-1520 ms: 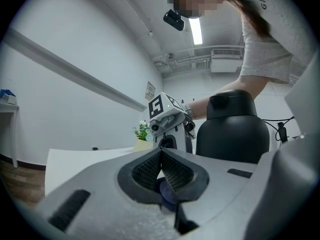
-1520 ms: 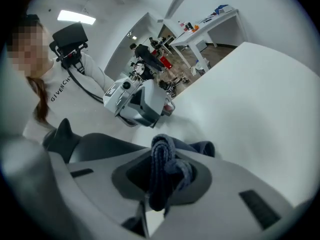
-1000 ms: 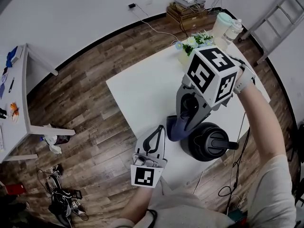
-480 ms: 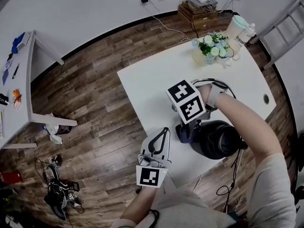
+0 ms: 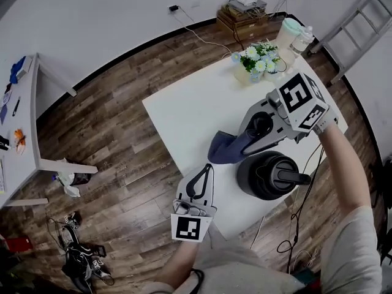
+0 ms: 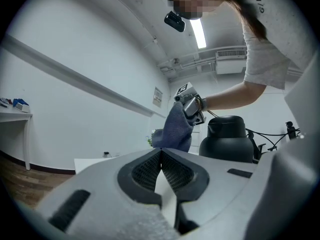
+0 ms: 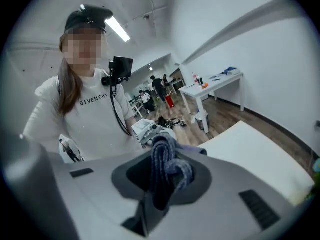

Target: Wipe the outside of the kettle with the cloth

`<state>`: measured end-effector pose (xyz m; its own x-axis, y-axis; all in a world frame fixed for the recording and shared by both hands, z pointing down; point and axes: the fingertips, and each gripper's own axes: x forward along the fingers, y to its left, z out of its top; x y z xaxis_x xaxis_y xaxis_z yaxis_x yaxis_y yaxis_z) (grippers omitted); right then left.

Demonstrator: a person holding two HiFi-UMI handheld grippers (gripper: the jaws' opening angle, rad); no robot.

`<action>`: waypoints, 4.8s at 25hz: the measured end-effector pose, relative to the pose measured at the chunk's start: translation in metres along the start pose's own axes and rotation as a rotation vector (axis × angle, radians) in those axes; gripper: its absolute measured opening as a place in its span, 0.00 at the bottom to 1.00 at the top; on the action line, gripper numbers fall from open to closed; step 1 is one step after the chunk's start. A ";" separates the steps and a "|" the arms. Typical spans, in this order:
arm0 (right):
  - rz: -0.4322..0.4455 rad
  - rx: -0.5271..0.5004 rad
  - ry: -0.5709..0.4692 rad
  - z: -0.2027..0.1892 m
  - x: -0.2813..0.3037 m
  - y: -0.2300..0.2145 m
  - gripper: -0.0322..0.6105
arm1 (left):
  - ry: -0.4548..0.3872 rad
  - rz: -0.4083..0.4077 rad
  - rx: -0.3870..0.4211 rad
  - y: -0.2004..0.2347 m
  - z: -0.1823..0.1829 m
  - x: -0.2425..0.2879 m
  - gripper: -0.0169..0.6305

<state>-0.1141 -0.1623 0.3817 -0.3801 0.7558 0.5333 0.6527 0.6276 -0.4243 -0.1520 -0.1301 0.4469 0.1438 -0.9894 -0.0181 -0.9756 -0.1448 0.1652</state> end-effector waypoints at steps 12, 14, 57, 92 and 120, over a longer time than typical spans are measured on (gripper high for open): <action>-0.481 0.107 -0.209 -0.074 -0.085 0.060 0.13 | 0.008 -0.111 0.027 -0.043 0.013 0.005 0.04; -0.555 0.129 -0.219 -0.084 -0.093 0.071 0.13 | 0.007 -0.141 0.042 -0.055 0.014 0.005 0.04; -1.730 0.055 -0.218 -0.098 -0.089 0.179 0.13 | 0.041 -0.188 0.154 -0.106 0.013 -0.039 0.04; -1.892 0.171 0.079 -0.160 -0.072 0.203 0.13 | 0.019 -0.210 0.101 -0.114 0.009 -0.040 0.04; -1.698 0.539 -0.074 -0.247 0.030 0.173 0.13 | -0.003 -0.213 0.096 -0.127 0.018 -0.090 0.04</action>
<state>0.1494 -0.0768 0.5052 -0.3773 -0.7272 0.5735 -0.7094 0.6250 0.3258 -0.0436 -0.0228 0.4101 0.3473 -0.9366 -0.0456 -0.9347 -0.3497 0.0632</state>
